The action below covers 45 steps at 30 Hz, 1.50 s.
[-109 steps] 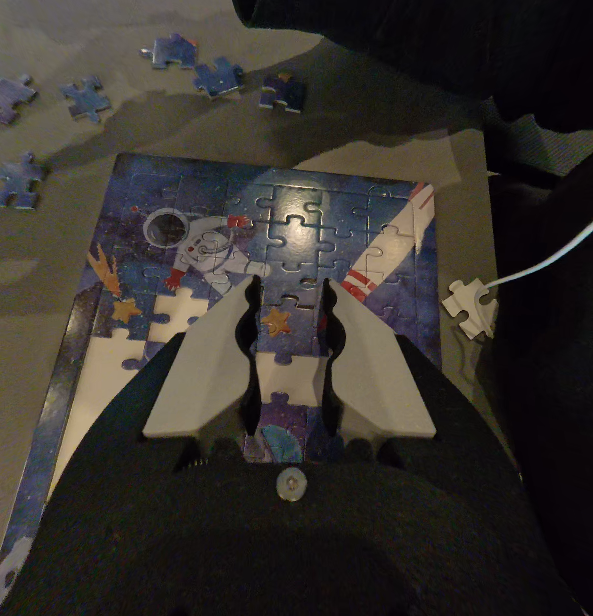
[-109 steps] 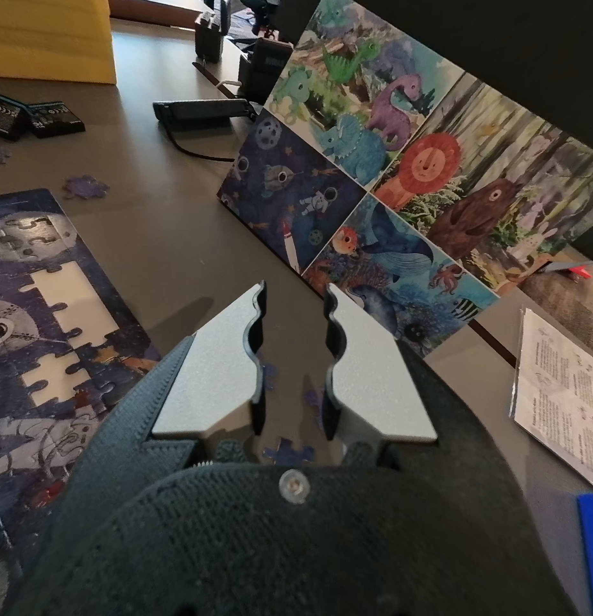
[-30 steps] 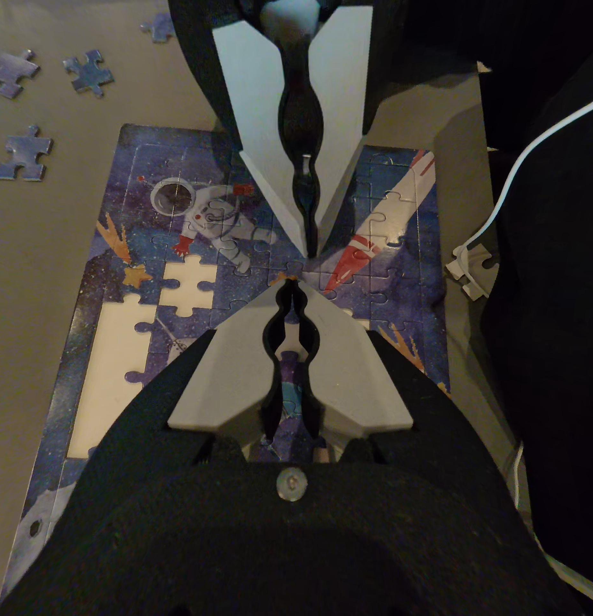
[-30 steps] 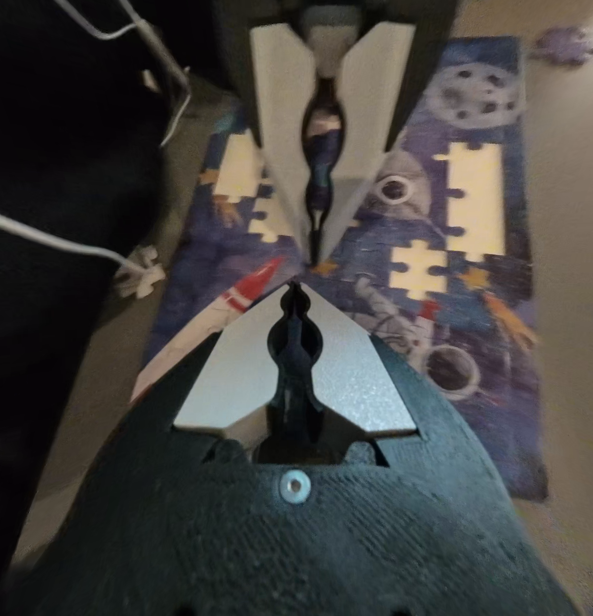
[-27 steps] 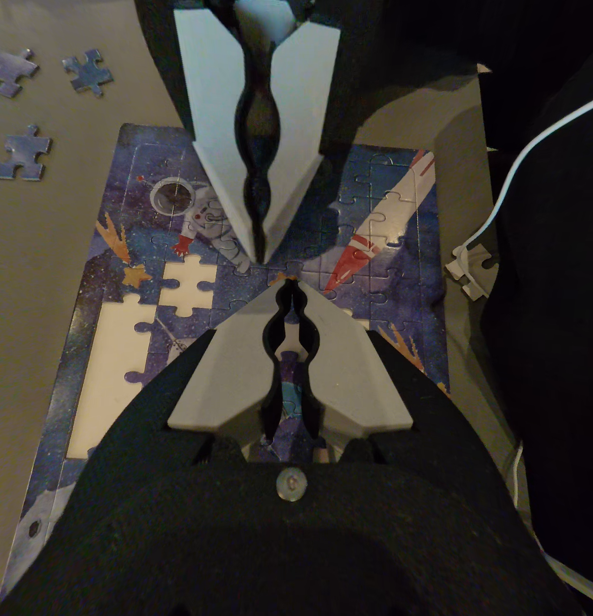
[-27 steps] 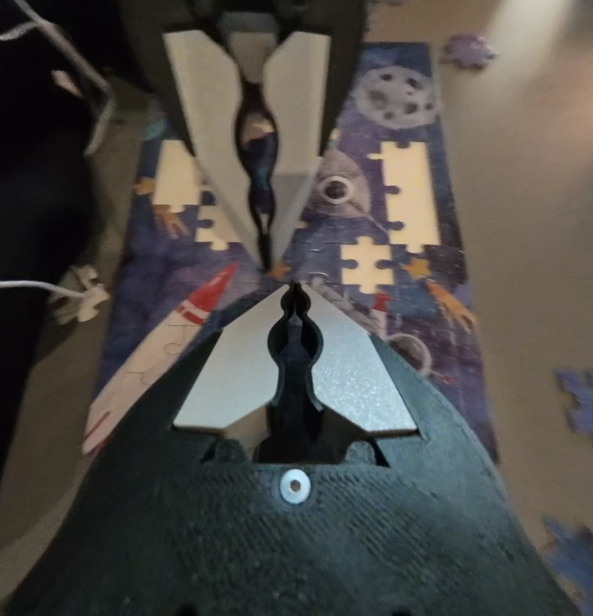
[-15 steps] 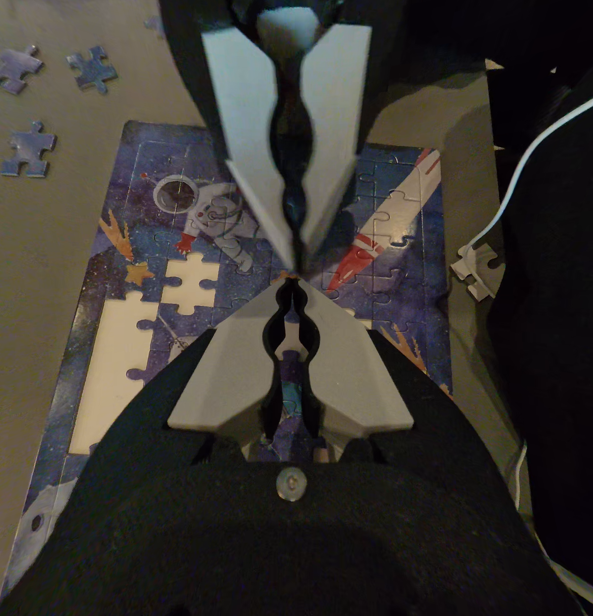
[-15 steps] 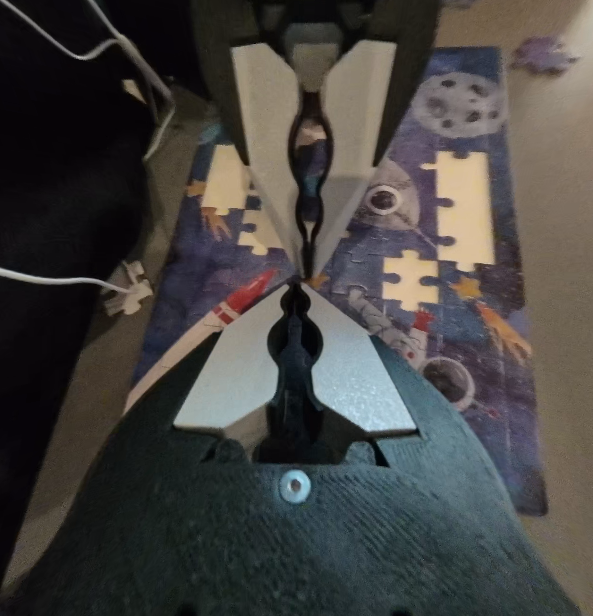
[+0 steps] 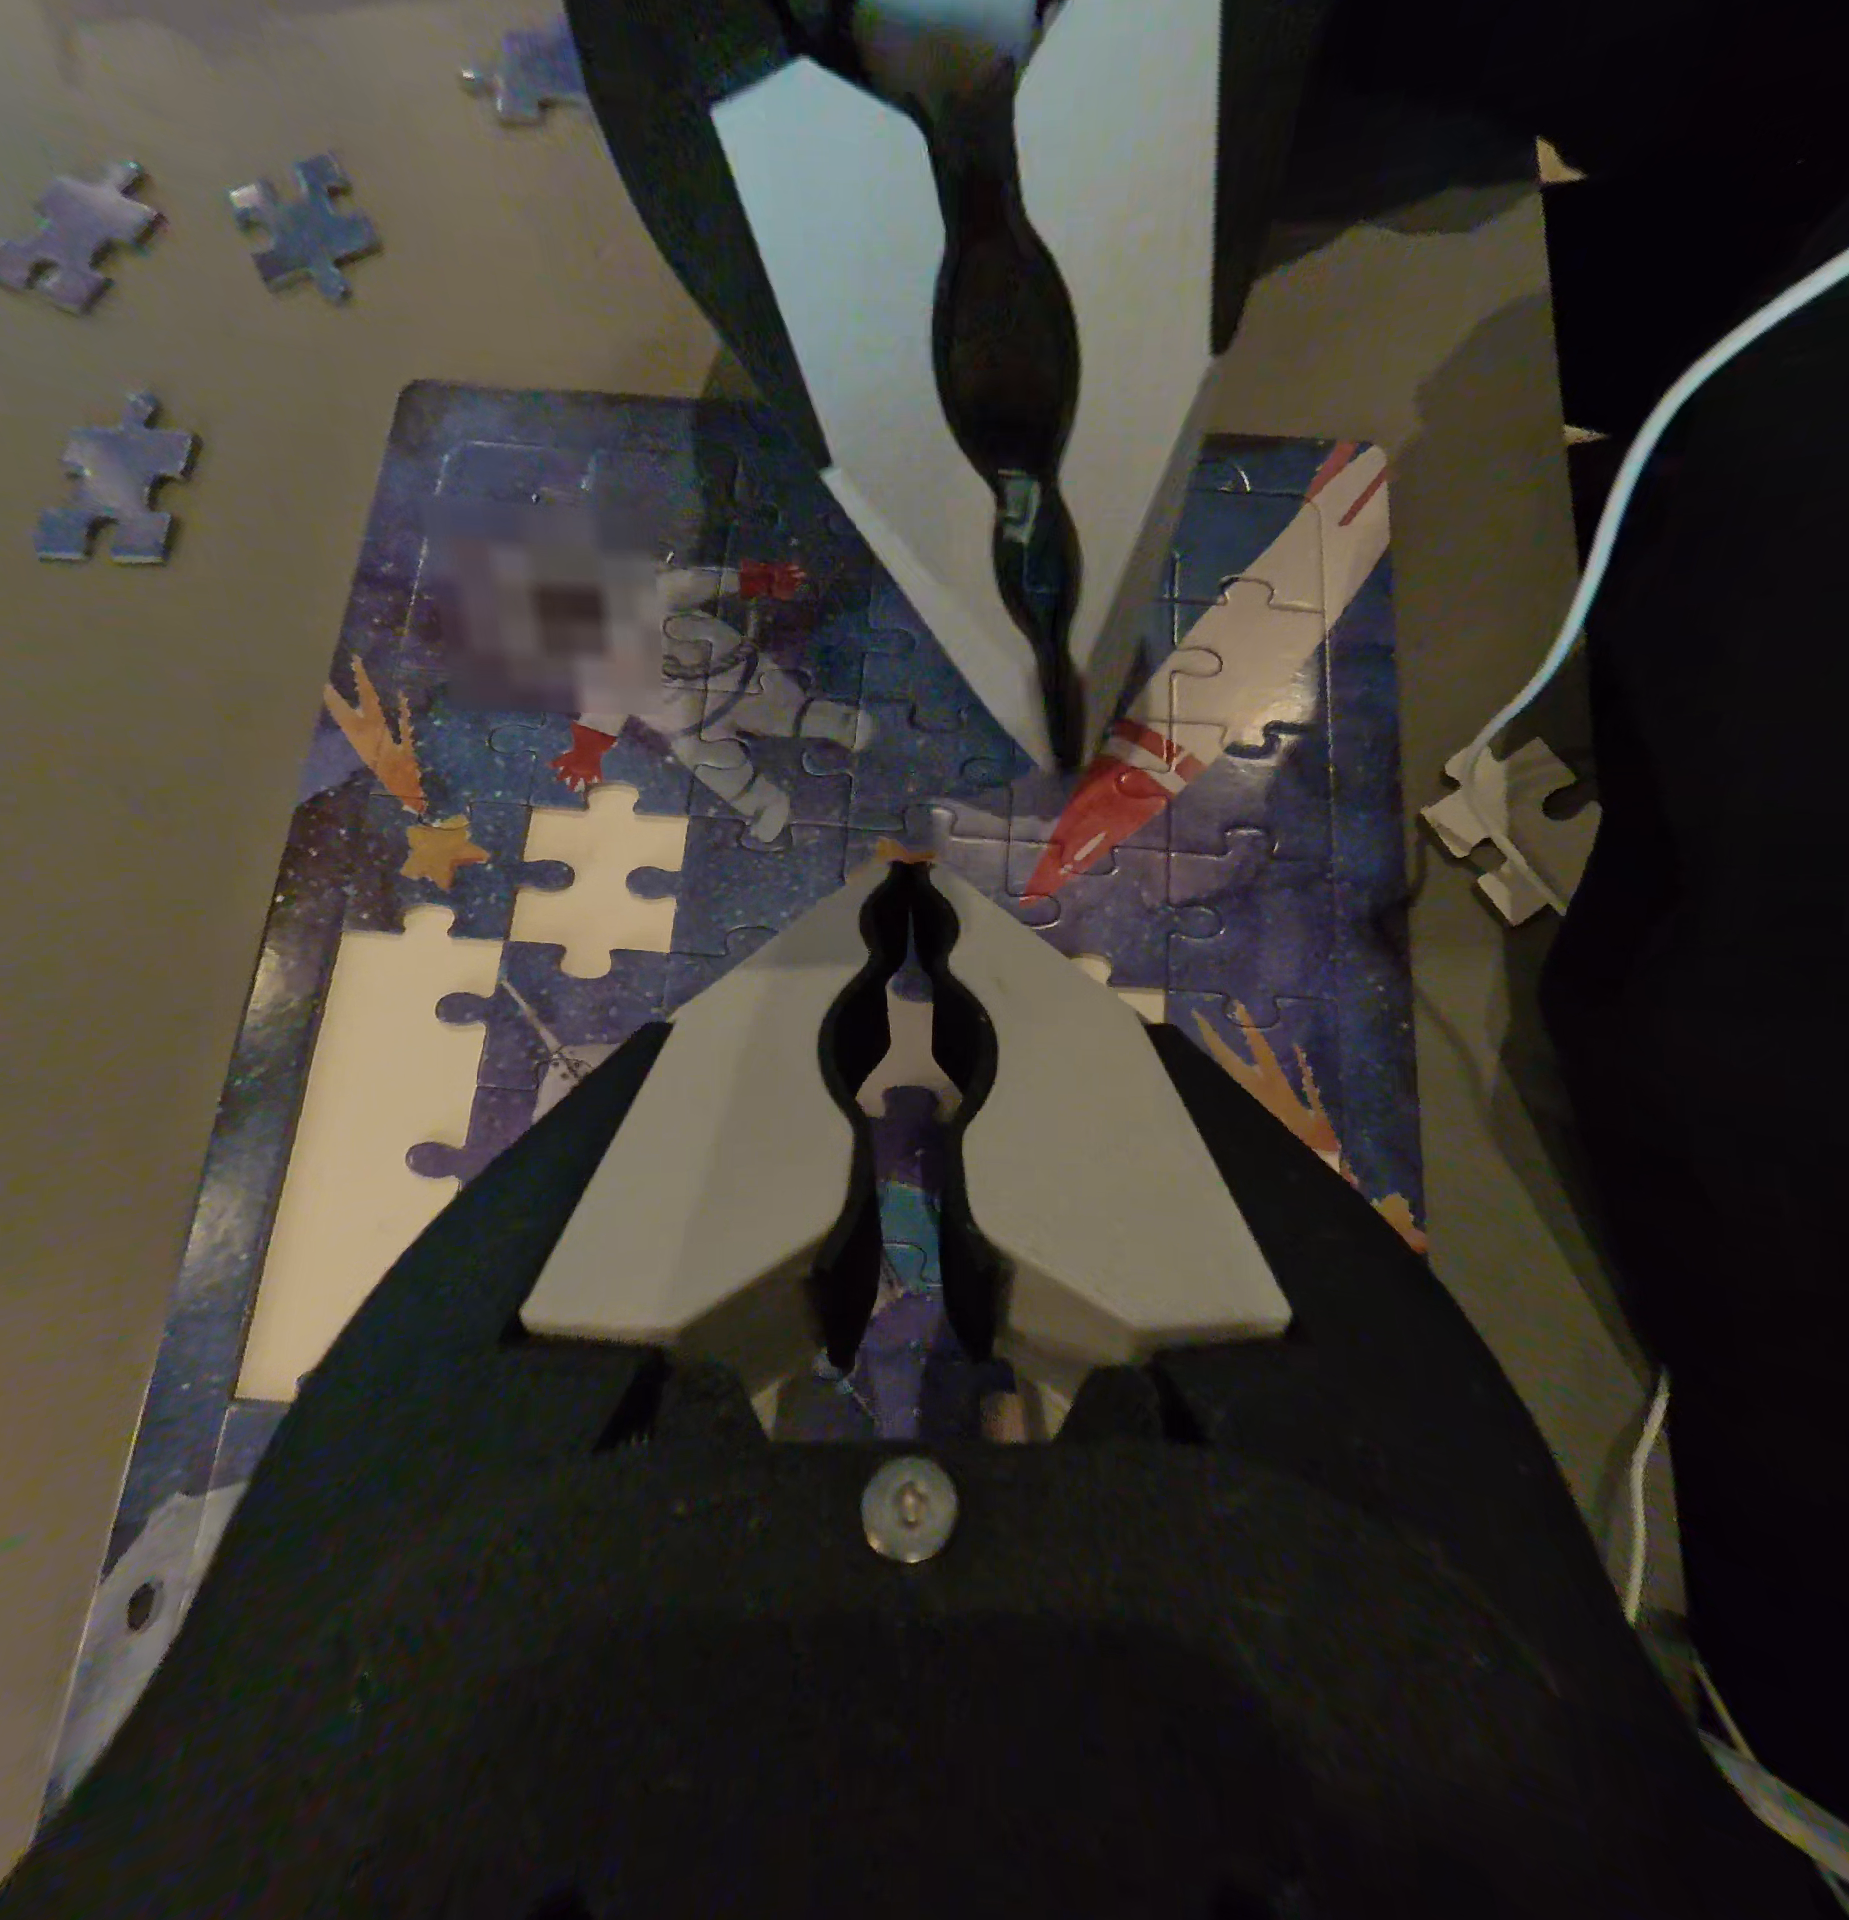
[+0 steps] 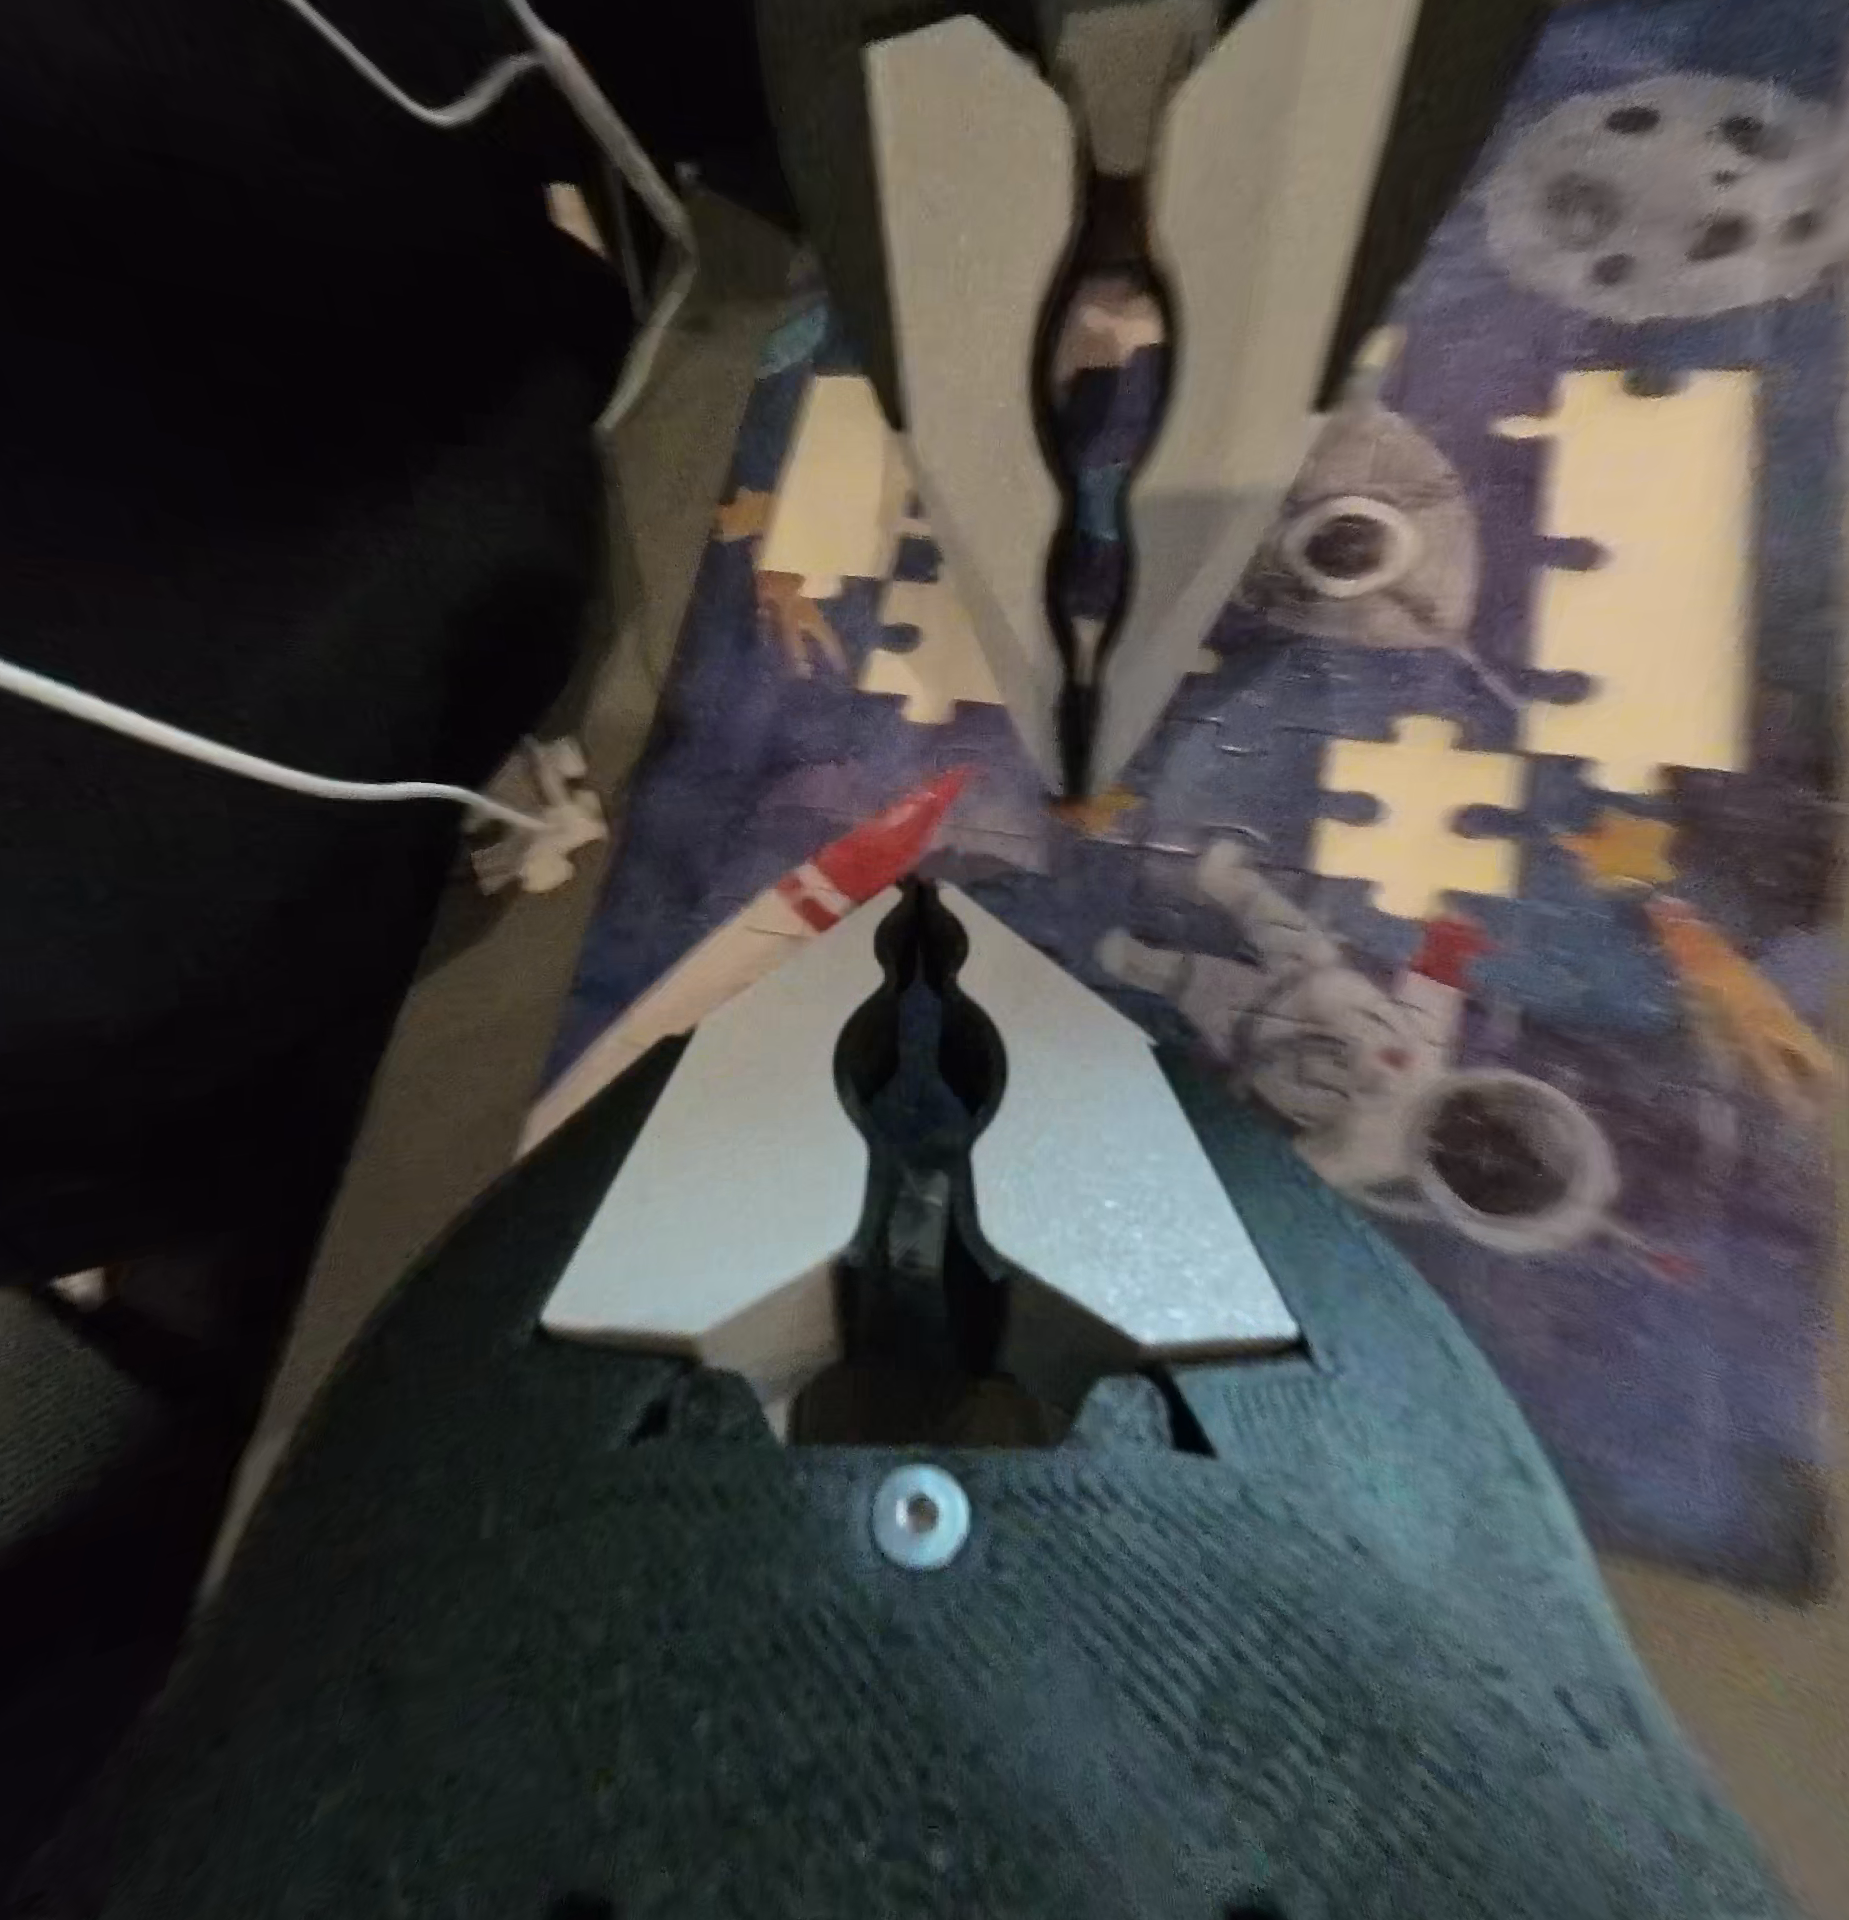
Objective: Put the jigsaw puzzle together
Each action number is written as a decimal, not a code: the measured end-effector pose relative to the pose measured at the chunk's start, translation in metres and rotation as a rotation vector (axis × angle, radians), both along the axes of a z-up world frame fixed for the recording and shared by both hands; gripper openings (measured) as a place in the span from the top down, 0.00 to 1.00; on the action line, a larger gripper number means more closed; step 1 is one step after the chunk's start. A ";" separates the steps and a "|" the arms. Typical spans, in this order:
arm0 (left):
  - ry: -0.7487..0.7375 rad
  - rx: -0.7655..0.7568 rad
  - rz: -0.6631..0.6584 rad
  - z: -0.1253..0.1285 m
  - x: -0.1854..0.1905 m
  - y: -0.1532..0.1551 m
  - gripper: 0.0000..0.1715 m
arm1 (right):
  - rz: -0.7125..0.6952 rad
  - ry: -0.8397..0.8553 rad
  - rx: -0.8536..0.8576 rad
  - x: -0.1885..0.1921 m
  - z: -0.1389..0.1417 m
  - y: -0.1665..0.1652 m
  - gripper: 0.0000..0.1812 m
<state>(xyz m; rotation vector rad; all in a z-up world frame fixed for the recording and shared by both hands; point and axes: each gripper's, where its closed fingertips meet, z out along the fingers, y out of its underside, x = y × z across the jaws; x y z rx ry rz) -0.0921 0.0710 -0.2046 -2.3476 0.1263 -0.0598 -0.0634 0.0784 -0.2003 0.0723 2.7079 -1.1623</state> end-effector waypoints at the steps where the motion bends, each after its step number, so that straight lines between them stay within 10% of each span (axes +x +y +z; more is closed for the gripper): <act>1: -0.004 -0.001 0.000 0.000 0.000 0.000 1.00 | -0.058 0.080 0.018 -0.016 0.000 0.004 1.00; 10: -0.013 -0.001 0.004 0.000 0.000 -0.001 1.00 | -0.151 0.314 0.066 -0.045 -0.001 0.015 1.00; 13: -0.021 -0.002 0.004 0.000 0.000 -0.001 1.00 | -0.027 0.119 0.024 -0.012 -0.001 0.007 1.00; 16: -0.032 -0.002 0.004 0.000 0.000 -0.001 1.00 | -0.195 0.342 0.082 -0.054 -0.001 0.020 1.00; 20: -0.013 0.003 0.005 0.000 -0.001 0.000 1.00 | -0.031 0.086 0.008 -0.012 -0.001 0.008 1.00; 23: 0.139 0.065 0.133 0.016 -0.025 0.000 1.00 | -0.323 0.505 0.128 -0.087 0.009 0.040 1.00; 29: 0.162 0.261 0.301 0.067 -0.067 -0.026 1.00 | -0.375 0.370 -0.362 -0.083 0.088 0.055 1.00; 35: 0.186 0.260 0.322 0.060 -0.087 -0.043 1.00 | -0.239 0.225 -0.132 -0.070 0.017 0.044 1.00; 45: 0.240 0.378 0.444 0.093 -0.096 -0.063 1.00 | -0.284 0.217 -0.035 -0.065 0.009 0.023 1.00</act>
